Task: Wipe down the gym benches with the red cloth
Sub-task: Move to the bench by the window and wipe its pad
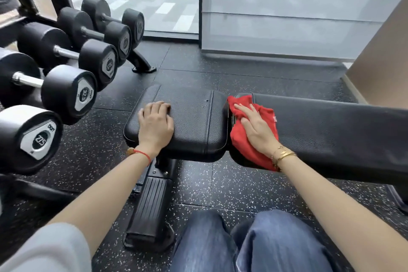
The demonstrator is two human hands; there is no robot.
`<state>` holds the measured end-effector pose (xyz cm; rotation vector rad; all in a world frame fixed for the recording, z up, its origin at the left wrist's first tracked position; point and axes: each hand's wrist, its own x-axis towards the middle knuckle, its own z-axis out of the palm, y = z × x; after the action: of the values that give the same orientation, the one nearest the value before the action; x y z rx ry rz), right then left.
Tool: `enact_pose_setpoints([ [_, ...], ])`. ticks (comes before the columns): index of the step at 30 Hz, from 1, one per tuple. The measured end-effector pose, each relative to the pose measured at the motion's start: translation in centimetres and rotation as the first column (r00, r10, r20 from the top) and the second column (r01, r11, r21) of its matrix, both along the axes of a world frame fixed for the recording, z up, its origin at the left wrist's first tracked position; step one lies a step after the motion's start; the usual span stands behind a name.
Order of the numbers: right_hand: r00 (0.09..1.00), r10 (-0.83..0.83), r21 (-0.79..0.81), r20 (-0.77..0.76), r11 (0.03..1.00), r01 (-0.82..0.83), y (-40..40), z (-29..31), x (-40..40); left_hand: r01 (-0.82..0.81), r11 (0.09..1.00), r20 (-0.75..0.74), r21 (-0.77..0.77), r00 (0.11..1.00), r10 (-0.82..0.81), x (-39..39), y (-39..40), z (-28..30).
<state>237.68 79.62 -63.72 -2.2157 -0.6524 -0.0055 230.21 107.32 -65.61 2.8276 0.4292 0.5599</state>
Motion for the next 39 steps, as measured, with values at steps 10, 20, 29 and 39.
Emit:
enact_pose_setpoints([
  [10, 0.985, 0.155, -0.385, 0.072, 0.916, -0.116, 12.9, -0.9, 1.8, 0.0, 1.0, -0.002, 0.004, 1.0, 0.0, 0.0, 0.7, -0.5],
  [20, 0.907, 0.364, -0.48, 0.211, 0.847, -0.229, 11.7, -1.5, -1.6, -0.008, 1.0, 0.004, 0.004, 1.0, 0.008, 0.1, 0.6, -0.5],
  [29, 0.997, -0.022, -0.439, 0.076, 0.897, 0.053, 12.8, -0.5, 6.0, 0.0, 1.0, 0.002, -0.019, 1.0, 0.0, 0.1, 0.6, -0.6],
  [39, 0.894, 0.421, -0.436, 0.155, 0.841, -0.32, 10.2, -0.9, -0.1, 0.012, 0.995, 0.066, -0.099, 0.998, -0.006, 0.2, 0.7, -0.2],
])
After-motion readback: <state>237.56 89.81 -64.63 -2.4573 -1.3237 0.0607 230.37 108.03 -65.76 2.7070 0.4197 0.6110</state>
